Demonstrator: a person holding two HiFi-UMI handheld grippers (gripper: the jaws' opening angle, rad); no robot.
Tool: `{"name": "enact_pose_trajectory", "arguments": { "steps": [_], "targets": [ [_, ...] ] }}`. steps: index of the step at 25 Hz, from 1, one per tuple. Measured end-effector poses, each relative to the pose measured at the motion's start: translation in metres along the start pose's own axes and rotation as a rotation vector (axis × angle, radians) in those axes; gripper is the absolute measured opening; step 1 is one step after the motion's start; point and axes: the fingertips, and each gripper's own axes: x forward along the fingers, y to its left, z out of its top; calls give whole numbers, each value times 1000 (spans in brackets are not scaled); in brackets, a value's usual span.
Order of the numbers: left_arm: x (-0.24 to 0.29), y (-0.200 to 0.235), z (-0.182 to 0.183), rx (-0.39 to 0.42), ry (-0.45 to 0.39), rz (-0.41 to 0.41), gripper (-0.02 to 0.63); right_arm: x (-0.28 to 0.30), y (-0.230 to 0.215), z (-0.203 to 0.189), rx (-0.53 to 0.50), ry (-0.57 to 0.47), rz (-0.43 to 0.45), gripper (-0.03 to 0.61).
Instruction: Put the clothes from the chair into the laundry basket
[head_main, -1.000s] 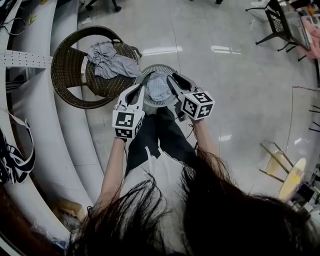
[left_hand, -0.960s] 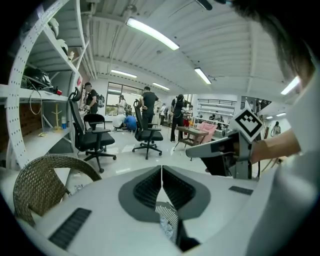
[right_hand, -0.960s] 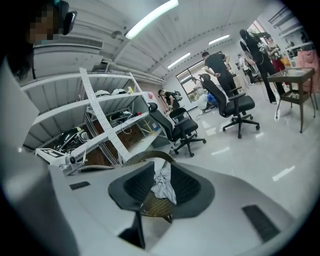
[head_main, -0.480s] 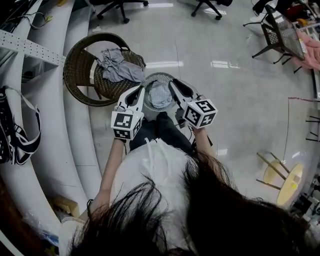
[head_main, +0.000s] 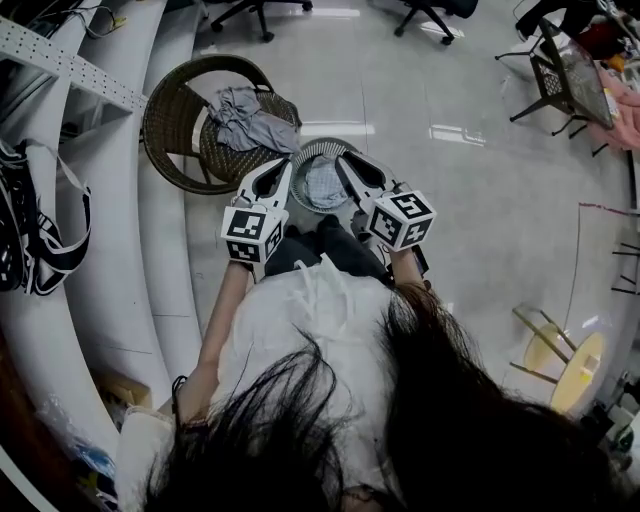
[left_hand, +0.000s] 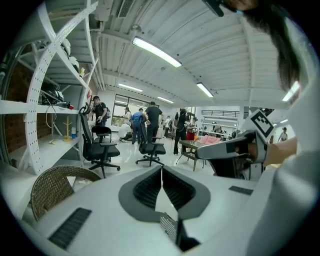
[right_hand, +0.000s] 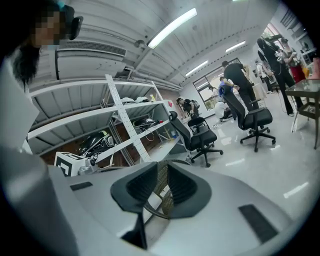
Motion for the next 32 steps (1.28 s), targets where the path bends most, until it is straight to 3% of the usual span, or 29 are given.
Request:
{"name": "enact_pose_trajectory", "arguments": {
  "steps": [15, 32],
  "targets": [
    [5, -6, 7, 6, -5, -21, 18, 12, 14, -13, -68, 70, 54, 67],
    [13, 13, -2, -50, -3, 67, 19, 32, -3, -15, -50, 115, 91, 67]
  ]
}}
